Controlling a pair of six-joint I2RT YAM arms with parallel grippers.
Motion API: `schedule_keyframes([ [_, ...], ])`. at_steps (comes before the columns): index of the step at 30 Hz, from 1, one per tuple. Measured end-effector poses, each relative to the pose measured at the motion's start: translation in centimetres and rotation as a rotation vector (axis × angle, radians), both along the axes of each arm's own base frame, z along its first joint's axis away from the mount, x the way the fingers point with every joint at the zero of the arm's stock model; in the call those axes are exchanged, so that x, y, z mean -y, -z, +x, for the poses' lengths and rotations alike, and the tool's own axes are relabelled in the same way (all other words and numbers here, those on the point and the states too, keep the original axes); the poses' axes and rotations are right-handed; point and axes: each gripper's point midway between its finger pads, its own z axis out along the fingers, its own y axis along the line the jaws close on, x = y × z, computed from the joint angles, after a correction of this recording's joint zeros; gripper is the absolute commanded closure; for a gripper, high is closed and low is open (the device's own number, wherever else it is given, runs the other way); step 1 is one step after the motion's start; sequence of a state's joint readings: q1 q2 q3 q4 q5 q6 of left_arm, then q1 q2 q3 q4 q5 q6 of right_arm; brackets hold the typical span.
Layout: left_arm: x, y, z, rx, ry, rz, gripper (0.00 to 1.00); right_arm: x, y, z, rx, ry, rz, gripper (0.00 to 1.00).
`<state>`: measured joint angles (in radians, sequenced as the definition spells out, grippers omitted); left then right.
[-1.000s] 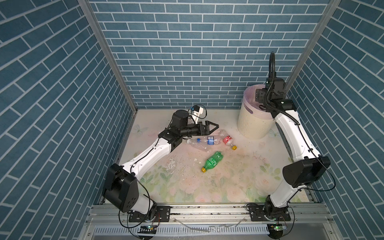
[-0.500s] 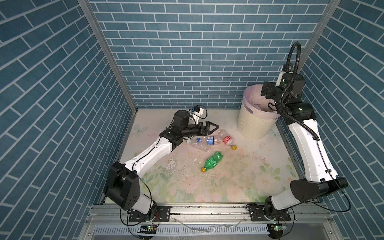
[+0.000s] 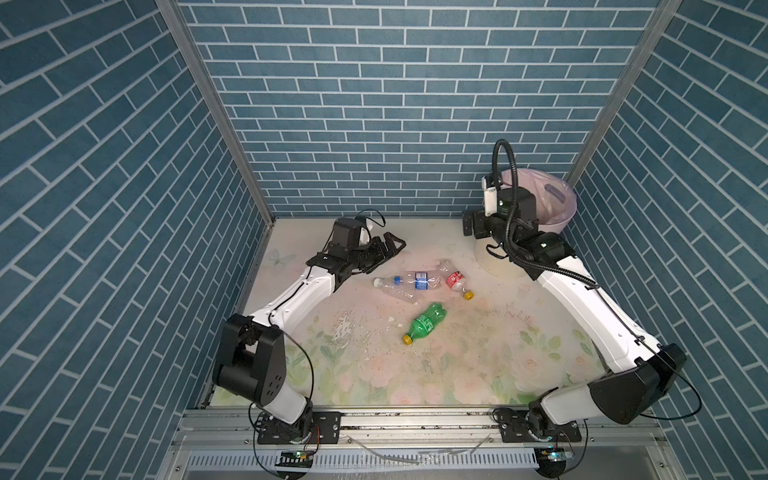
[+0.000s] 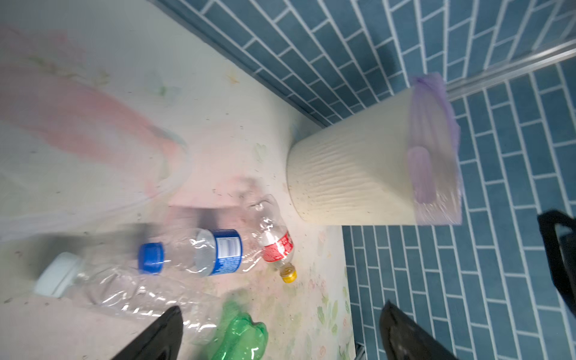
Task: Throw the plastic bottles in the bin
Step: 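Lower the left gripper onto a white-cap clear bottle while the right returns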
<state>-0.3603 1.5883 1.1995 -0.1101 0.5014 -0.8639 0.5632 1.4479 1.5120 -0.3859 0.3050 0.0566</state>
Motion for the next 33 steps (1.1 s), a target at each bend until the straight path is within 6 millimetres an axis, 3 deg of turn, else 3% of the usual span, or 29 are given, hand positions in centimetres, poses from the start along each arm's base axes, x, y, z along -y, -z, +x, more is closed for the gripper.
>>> schedule_keyframes([
  [5,-1.1,4.1,-0.2,-0.166,-0.065,0.036,0.01,-3.1,6.2,-1.8,-0.101,-0.080,-0.010,0.01],
  [14,-2.0,11.4,-1.1,-0.447,-0.131,0.096,0.01,-5.1,11.8,-2.9,-0.178,-0.107,0.010,0.01],
  [24,-2.8,13.6,-0.6,-0.520,-0.189,0.097,0.01,-5.2,14.7,-3.6,-0.207,-0.112,0.008,0.01],
  [33,-2.8,16.6,-0.5,-0.590,-0.211,0.107,0.05,-6.0,15.2,-3.6,-0.200,-0.135,0.033,0.01],
])
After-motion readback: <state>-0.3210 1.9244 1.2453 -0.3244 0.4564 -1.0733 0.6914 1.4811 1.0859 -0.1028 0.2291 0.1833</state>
